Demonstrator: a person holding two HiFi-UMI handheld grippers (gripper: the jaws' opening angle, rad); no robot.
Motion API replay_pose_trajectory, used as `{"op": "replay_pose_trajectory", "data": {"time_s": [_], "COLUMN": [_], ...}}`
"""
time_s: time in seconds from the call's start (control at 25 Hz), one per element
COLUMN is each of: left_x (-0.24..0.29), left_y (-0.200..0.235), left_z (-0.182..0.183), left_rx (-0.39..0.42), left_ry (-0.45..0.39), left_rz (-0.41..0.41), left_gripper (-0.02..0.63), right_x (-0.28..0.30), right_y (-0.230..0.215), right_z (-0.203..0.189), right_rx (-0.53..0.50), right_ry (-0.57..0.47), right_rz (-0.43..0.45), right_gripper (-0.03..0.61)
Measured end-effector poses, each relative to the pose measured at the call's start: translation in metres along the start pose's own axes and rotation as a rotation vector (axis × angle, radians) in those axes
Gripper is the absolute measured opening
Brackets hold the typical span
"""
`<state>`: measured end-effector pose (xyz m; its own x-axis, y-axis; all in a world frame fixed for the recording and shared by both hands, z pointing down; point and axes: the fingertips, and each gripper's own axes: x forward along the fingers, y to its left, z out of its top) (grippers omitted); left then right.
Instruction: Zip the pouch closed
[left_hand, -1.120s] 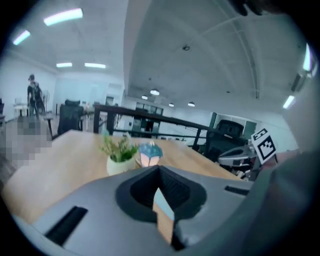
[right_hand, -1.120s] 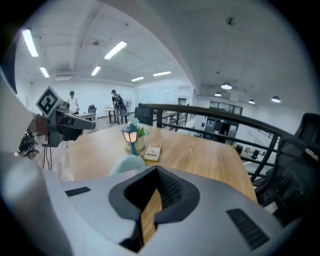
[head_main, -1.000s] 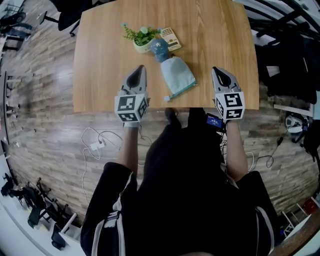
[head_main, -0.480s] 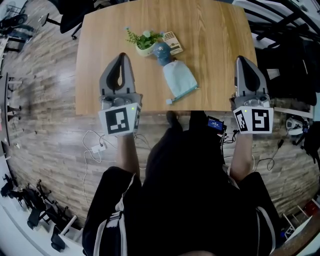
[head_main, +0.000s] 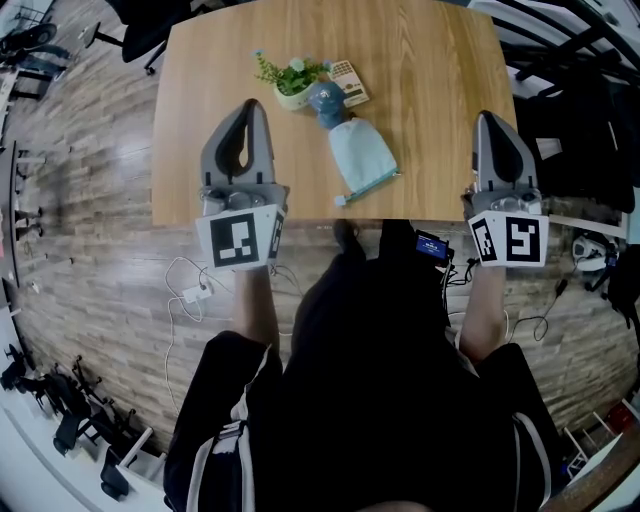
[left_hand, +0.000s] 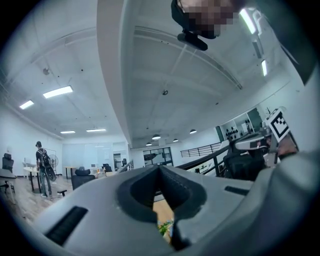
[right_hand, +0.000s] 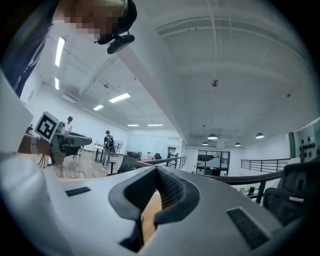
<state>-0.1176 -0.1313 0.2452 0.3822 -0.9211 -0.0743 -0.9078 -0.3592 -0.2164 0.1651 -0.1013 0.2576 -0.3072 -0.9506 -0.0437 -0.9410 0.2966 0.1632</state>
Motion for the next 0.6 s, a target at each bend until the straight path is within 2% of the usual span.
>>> {"op": "replay_pose_trajectory", "data": {"time_s": [0.6], "left_x": [0.001], "left_y": [-0.007], "left_z": [0.012], "left_rx": [-0.007], "left_ry": [-0.029], "left_rz": [-0.015], "left_gripper": [-0.002], "right_x": [-0.002], "right_y": [-0.002], "right_z": [0.002], "right_rx": [-0.012], "right_ry": [0.007], "right_rz": [-0.005], "right_gripper": [0.012]}}
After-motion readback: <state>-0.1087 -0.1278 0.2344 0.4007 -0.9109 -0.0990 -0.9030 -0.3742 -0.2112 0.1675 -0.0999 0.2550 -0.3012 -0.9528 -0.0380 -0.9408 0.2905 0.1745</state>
